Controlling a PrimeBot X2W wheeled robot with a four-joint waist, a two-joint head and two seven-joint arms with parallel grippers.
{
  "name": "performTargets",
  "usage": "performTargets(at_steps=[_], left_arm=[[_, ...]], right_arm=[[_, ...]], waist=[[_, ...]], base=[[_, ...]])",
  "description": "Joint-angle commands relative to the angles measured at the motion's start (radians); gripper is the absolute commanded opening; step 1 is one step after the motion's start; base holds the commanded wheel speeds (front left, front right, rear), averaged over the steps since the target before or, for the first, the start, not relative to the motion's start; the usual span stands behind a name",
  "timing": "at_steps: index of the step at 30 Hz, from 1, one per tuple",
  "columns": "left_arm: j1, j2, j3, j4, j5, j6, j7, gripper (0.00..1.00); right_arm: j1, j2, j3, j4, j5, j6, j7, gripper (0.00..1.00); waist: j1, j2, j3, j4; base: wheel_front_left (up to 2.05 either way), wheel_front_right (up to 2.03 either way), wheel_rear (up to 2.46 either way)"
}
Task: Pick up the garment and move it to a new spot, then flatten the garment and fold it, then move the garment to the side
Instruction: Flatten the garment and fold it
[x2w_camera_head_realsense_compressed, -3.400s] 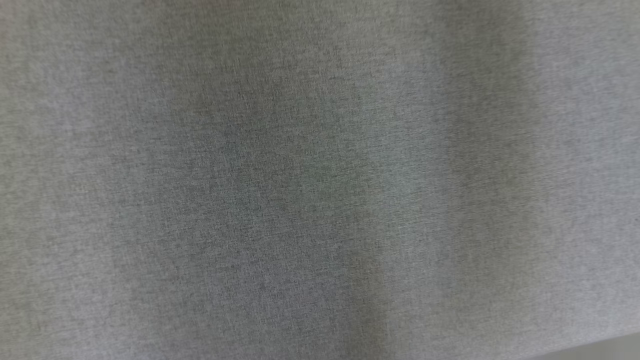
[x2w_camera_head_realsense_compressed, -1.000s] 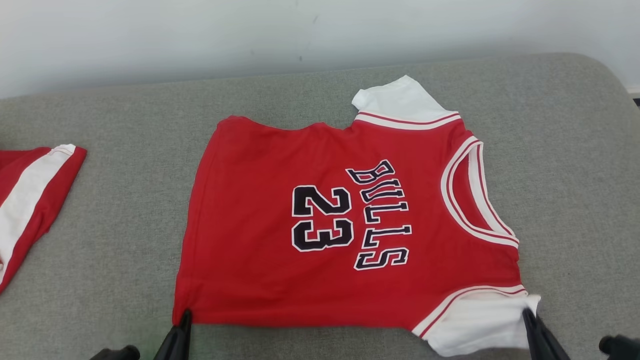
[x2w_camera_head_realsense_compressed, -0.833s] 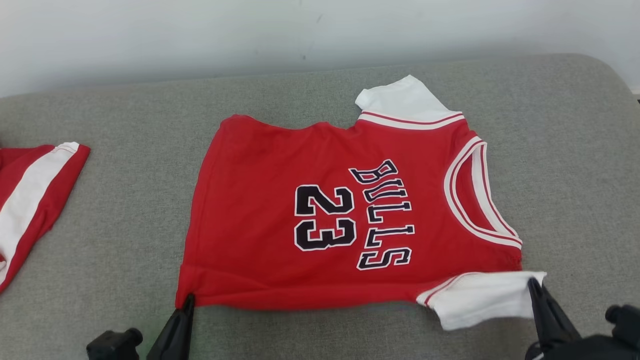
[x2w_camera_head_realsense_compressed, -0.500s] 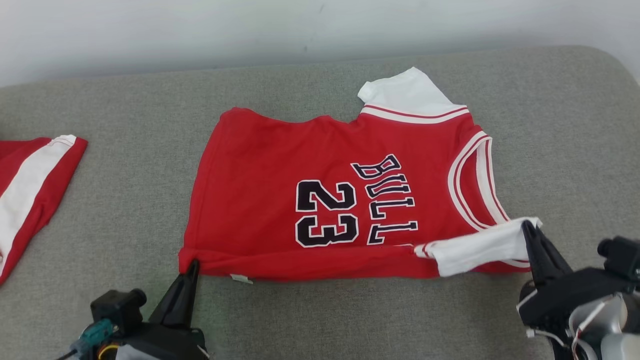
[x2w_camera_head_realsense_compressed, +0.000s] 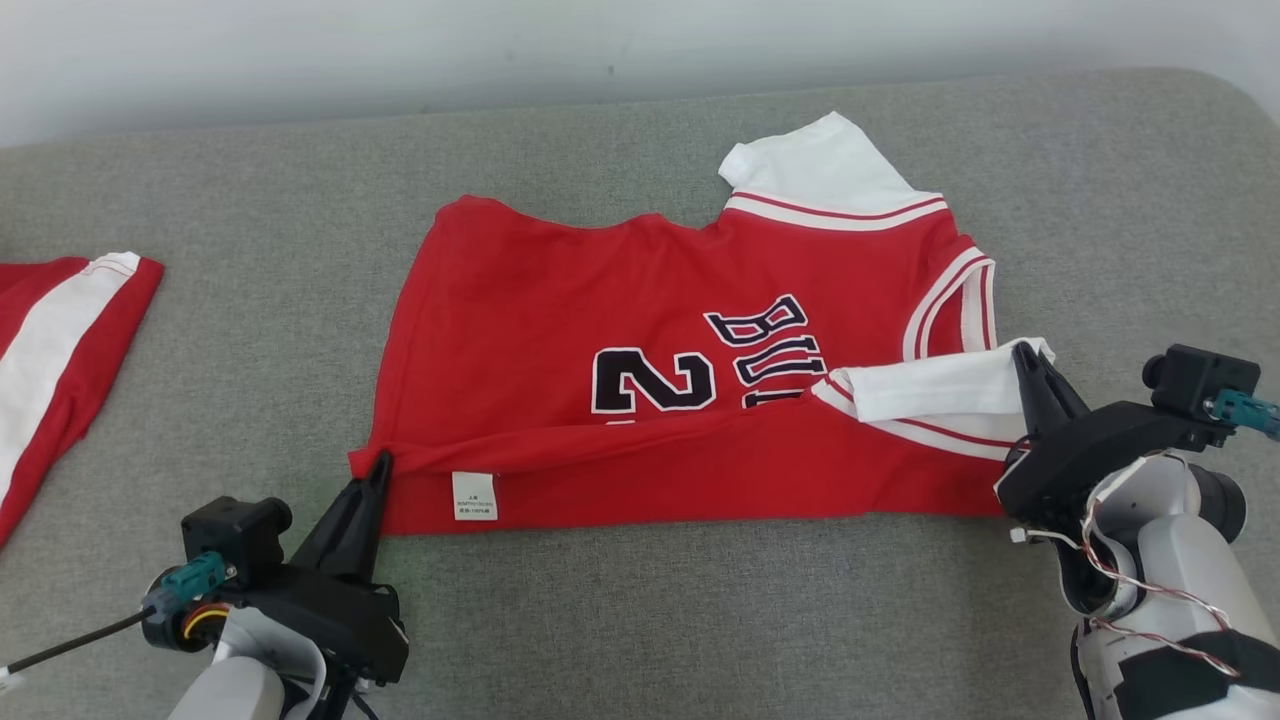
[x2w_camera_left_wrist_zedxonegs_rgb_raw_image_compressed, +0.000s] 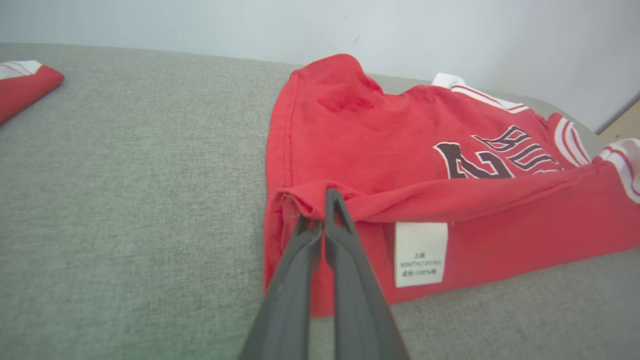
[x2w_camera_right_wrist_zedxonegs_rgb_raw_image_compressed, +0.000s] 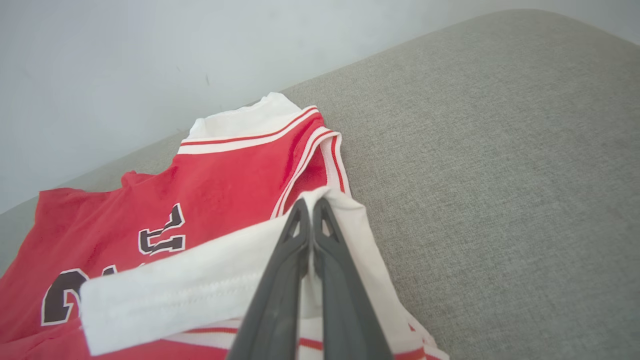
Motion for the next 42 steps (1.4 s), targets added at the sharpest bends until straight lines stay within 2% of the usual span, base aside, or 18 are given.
performTargets(at_steps=[1, 2, 3, 4, 11, 20, 27, 37, 38, 39, 40, 41, 42], left_arm=[[-0.017, 0.005, -0.003, 0.011, 0.009, -0.001, -0.006, 0.0], [-0.025, 0.009, -0.007, 0.019, 0.017, -0.001, -0.014, 0.42], [-0.03, 0.008, -0.01, 0.027, 0.024, -0.002, -0.022, 1.0], [-0.033, 0.006, -0.012, 0.033, 0.027, -0.002, -0.032, 1.0], [-0.016, -0.007, 0.0, 0.057, 0.031, 0.001, -0.088, 1.0], [0.049, -0.018, 0.012, 0.086, 0.022, 0.007, -0.109, 1.0], [0.083, -0.023, 0.022, 0.109, 0.022, 0.006, -0.115, 1.0], [0.024, -0.028, 0.003, 0.178, 0.017, -0.001, -0.112, 1.0], [0.018, -0.03, -0.001, 0.192, 0.012, -0.002, -0.106, 1.0], [0.012, -0.031, -0.006, 0.206, 0.009, -0.003, -0.103, 0.58], [0.008, -0.032, -0.008, 0.222, 0.002, -0.004, -0.103, 0.4], [0.003, -0.034, -0.011, 0.235, -0.001, -0.005, -0.103, 0.02], [-0.002, -0.035, -0.016, 0.245, -0.003, -0.006, -0.104, 0.0]], right_arm=[[-0.022, -0.009, 0.007, 0.031, -0.008, 0.0, -0.021, 0.0], [-0.038, -0.012, 0.013, 0.054, -0.011, 0.0, -0.04, 0.26], [-0.051, -0.012, 0.024, 0.075, -0.01, 0.0, -0.058, 0.95], [-0.059, -0.013, 0.032, 0.095, -0.004, 0.0, -0.074, 1.0], [-0.055, -0.051, 0.074, 0.174, 0.027, 0.0, -0.168, 1.0], [0.075, -0.104, 0.106, 0.153, 0.055, 0.0, -0.206, 1.0], [0.192, -0.087, 0.114, 0.092, 0.055, 0.0, -0.19, 1.0], [0.165, -0.038, 0.106, 0.117, 0.024, 0.0, -0.177, 1.0], [0.16, -0.035, 0.104, 0.127, 0.021, 0.0, -0.177, 0.83], [0.154, -0.031, 0.101, 0.137, 0.02, 0.0, -0.178, 0.27], [0.148, -0.026, 0.098, 0.149, 0.019, 0.0, -0.182, 0.04], [0.144, -0.021, 0.097, 0.161, 0.017, 0.0, -0.185, 0.0], [0.14, -0.016, 0.095, 0.172, 0.018, 0.0, -0.192, 0.0]], waist=[[-0.0001, -0.0001, 0.001, 0.002], [-0.0001, -0.0001, 0.001, 0.003], [-0.0001, -0.0001, 0.0, 0.004], [-0.0001, -0.0001, -0.001, 0.004], [-0.0001, -0.0001, -0.023, 0.003], [-0.0001, -0.0001, -0.05, -0.001], [-0.0001, -0.0001, -0.037, -0.022], [-0.0001, -0.0001, -0.014, -0.029], [-0.0001, -0.0001, -0.012, -0.03], [-0.0001, -0.0001, -0.011, -0.031], [-0.0001, -0.0001, -0.011, -0.031], [-0.0001, -0.0001, -0.012, -0.031], [-0.0001, -0.0001, -0.014, -0.031]], base=[[0.0, 0.0, 0.0], [0.0, 0.0, 0.0], [0.0, 0.0, 0.0], [0.0, 0.0, 0.0], [0.0, 0.0, 0.0], [0.0, 0.0, 0.0], [0.0, 0.0, 0.0], [0.0, 0.0, 0.0], [0.0, 0.0, 0.0], [0.0, 0.0, 0.0], [0.0, 0.0, 0.0], [0.0, 0.0, 0.0], [0.0, 0.0, 0.0]])
